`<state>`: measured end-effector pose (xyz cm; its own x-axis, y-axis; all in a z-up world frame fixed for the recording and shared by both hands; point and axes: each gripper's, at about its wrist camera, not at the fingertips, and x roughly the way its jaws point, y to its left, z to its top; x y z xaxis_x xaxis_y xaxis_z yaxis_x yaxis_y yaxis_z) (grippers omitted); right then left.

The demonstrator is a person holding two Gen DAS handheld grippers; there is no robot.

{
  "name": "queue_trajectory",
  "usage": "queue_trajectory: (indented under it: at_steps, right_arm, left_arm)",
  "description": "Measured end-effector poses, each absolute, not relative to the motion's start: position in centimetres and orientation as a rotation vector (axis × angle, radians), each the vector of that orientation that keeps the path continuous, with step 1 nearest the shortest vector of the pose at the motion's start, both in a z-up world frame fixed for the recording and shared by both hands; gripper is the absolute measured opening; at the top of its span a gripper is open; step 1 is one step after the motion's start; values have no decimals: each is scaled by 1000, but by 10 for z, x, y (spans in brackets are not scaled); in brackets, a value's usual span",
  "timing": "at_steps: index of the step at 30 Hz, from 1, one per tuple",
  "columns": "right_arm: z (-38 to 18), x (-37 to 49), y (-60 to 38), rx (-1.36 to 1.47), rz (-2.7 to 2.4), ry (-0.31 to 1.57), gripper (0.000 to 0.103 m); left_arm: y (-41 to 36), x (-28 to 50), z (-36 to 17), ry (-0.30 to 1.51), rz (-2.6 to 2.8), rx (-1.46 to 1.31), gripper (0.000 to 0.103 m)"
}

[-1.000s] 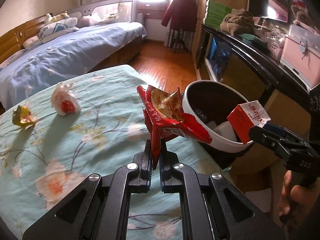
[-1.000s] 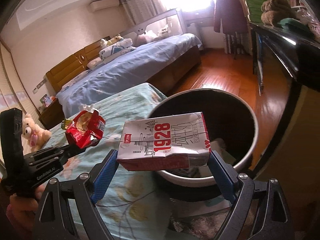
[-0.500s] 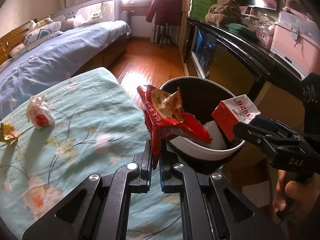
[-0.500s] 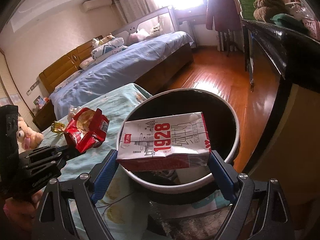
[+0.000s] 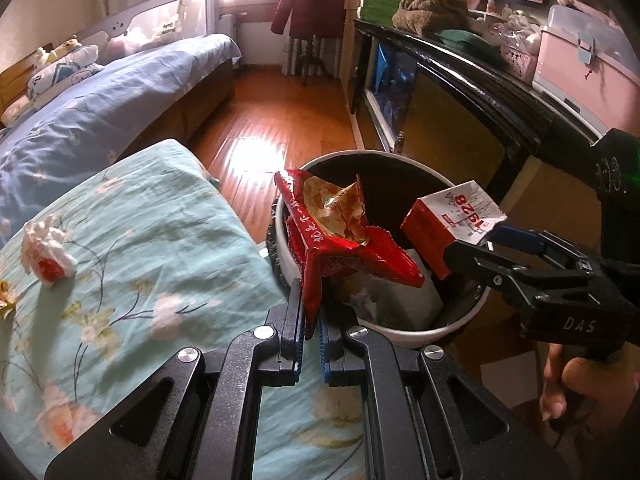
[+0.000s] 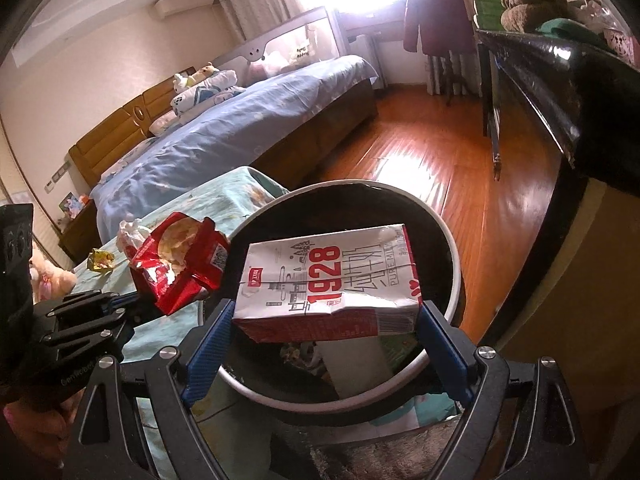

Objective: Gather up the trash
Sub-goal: 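Open both tools over the bin to drop the chip bag and box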

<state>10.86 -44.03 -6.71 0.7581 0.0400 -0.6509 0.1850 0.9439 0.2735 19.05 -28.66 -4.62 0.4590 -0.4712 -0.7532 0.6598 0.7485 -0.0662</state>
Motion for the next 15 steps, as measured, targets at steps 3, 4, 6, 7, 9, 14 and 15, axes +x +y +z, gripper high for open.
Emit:
queue_trajectory:
  at_steps: [3, 4, 6, 7, 9, 14, 15]
  right_arm:
    - [-68, 110, -443, 336, -81, 714, 90]
    - [-68, 111, -444, 339, -80, 716, 90]
    - [-69, 112, -446, 343, -81, 720, 90]
    - [-70, 112, -447, 348, -78, 723, 91]
    - [-71, 113, -449, 356, -70, 731, 91]
    - [-73, 113, -453, 378, -69, 741, 91]
    - [-72, 112, -453, 379, -72, 740, 91]
  left_arm:
    - [-292, 194, -47, 849, -711, 255, 7]
    - [-293, 195, -47, 851, -712, 258, 7]
    - [-296, 197, -48, 856, -714, 266, 8]
    - [-298, 196, -49, 859, -715, 270, 9]
    - [-298, 197, -50, 865, -716, 274, 12]
    - [-296, 196, -48, 849, -707, 268, 42]
    - [-295, 196, -47, 846, -704, 268, 42]
